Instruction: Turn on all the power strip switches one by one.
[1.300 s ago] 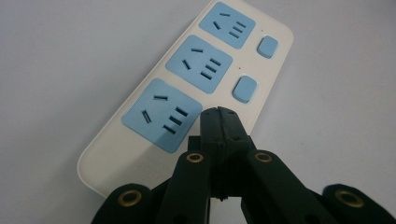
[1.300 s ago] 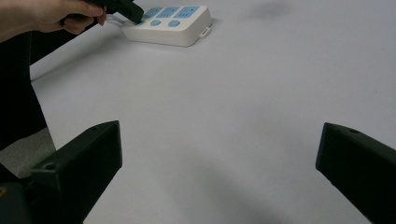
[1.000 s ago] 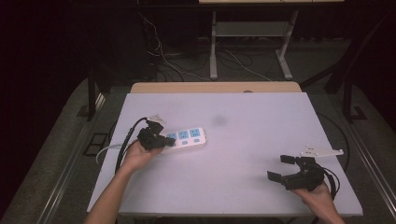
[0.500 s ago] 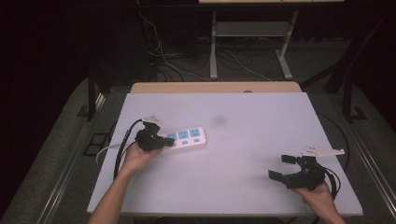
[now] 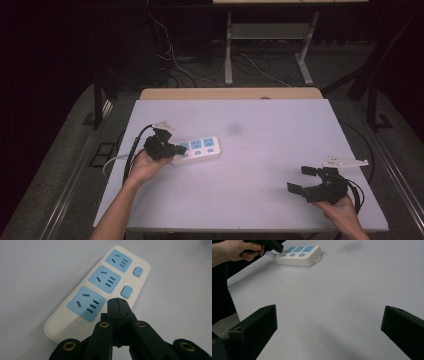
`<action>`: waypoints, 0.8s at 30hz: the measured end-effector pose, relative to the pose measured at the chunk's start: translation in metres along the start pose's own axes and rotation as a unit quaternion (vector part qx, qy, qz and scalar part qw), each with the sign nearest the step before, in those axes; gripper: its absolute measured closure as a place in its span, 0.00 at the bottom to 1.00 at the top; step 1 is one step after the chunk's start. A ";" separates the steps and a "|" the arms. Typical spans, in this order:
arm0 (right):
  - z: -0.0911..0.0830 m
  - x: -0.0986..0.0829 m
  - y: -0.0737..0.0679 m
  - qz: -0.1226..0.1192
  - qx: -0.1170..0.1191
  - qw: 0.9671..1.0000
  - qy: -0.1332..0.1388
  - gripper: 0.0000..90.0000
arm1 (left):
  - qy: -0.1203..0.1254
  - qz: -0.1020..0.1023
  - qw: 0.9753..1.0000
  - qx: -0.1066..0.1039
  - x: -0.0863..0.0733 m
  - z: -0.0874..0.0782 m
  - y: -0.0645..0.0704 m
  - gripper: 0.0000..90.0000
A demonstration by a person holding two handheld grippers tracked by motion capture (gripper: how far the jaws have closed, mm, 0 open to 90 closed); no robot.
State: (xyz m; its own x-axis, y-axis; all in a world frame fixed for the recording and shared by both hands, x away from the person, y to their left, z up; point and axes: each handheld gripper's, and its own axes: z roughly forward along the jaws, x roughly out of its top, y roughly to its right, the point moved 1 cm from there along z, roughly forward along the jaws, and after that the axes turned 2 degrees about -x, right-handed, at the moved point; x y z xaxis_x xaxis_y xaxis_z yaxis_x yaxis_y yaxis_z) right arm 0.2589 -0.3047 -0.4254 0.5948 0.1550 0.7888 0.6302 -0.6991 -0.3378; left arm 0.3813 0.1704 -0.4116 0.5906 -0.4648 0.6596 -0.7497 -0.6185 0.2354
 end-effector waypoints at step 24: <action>0.001 0.000 0.000 -0.002 -0.001 1.000 -0.003 0.00 | -0.020 0.047 0.999 0.005 0.036 0.002 0.014 1.00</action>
State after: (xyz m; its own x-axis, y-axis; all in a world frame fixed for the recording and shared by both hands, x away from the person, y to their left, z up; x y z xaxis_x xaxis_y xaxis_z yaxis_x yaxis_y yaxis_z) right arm 0.2588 -0.3042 -0.4259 0.5942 0.1619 0.7878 0.6323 -0.6994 -0.3332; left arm 0.3927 0.1443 -0.3860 0.5296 -0.5453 0.6498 -0.7992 -0.5774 0.1669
